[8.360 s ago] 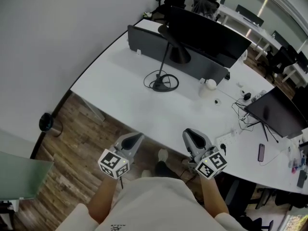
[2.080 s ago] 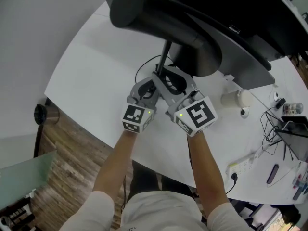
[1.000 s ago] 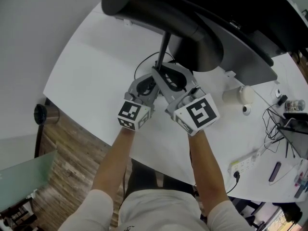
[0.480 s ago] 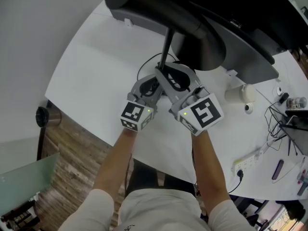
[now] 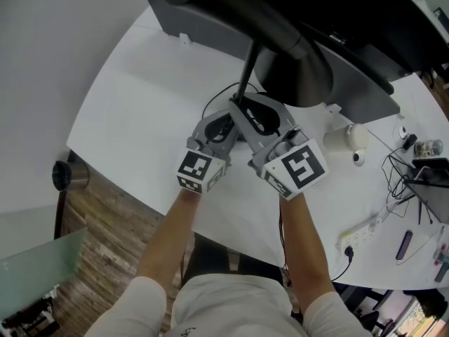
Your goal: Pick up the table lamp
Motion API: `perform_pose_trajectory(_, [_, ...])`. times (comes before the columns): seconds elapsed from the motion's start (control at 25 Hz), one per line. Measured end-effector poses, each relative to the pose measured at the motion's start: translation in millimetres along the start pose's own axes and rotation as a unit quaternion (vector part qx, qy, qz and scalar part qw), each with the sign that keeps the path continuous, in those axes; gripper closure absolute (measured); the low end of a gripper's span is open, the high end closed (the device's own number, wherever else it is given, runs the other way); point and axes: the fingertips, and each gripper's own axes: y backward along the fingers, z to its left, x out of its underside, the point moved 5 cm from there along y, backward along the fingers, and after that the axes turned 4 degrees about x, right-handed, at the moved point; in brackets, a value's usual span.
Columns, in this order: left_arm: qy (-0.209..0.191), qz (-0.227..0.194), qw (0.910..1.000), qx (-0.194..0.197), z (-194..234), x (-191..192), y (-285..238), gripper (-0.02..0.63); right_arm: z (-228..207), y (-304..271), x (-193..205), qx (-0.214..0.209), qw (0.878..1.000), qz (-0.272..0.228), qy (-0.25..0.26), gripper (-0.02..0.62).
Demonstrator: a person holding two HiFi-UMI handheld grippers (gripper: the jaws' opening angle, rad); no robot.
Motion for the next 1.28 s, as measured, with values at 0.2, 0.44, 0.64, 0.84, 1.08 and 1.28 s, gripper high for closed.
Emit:
perform_pose_trajectory(0.2, [-0.005, -0.009, 0.9999, 0.004, -1.2, -21.1, -0.1, 0.546, -0.5, 0.6, -21.1, 0.002, 1.000, -0.008, 0.006, 0.561])
perform_pose_trajectory(0.44, [-0.009, -0.021, 0.9997, 0.007, -9.4, -44.9, 0.2, 0.546, -0.1, 5.6, -46.2, 0.002, 1.000, -0.017, 0.018, 0.561])
perform_pose_trajectory(0.64, [-0.008, -0.023, 0.9997, 0.008, -18.0, -65.4, 4.6, 0.548, 2.9, 10.2, -68.4, 0.002, 1.000, -0.018, 0.022, 0.561])
perform_pose_trajectory(0.84, [-0.011, -0.031, 0.9994, 0.009, -23.5, -86.8, 9.4, 0.546, 5.9, 13.2, -90.8, 0.003, 0.999, -0.026, 0.025, 0.561])
perform_pose_trajectory(1.08, [-0.012, -0.034, 0.9993, 0.009, -28.5, -104.7, 13.2, 0.546, 9.1, 15.4, -109.9, 0.001, 0.999, -0.024, 0.030, 0.560])
perform_pose_trajectory(1.28, [-0.014, -0.032, 0.9993, 0.012, -34.6, -114.6, 18.0, 0.548, 14.4, 19.0, -121.0, -0.001, 0.999, -0.019, 0.031, 0.560])
